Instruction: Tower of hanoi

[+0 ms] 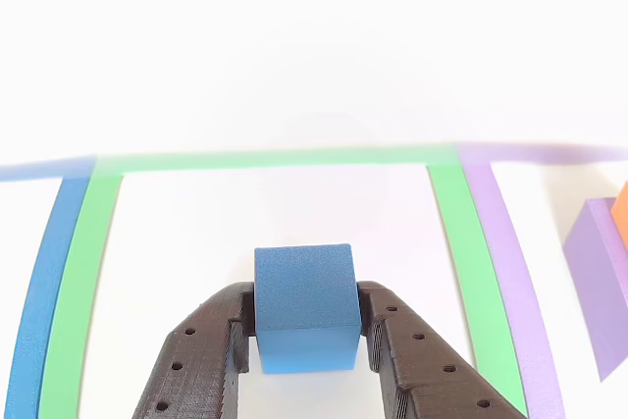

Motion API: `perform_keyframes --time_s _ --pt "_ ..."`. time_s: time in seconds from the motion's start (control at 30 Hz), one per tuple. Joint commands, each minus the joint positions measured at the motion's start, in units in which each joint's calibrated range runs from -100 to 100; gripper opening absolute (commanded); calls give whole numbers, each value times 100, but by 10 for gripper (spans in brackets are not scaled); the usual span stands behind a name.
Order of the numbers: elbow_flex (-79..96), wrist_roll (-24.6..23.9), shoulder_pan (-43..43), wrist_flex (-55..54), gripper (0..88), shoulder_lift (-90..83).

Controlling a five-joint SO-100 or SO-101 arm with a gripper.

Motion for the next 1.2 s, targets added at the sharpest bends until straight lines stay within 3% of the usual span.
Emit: perform_keyframes --time_s 0.0,0.13,0.27,0.53,0.8,1.0,1.17 --pt "-97 0 -42 -75 25 -136" --pt "-33 0 6 257 23 -548" --pt "139 0 25 1440 18 -1823" --pt "-742 0 140 6581 17 -5481" --pt "-3970 0 102 11666 14 -6579" --pt "-6397 0 -176 14079 13 -6466" --pt "-7615 0 -617 15253 13 -6434"
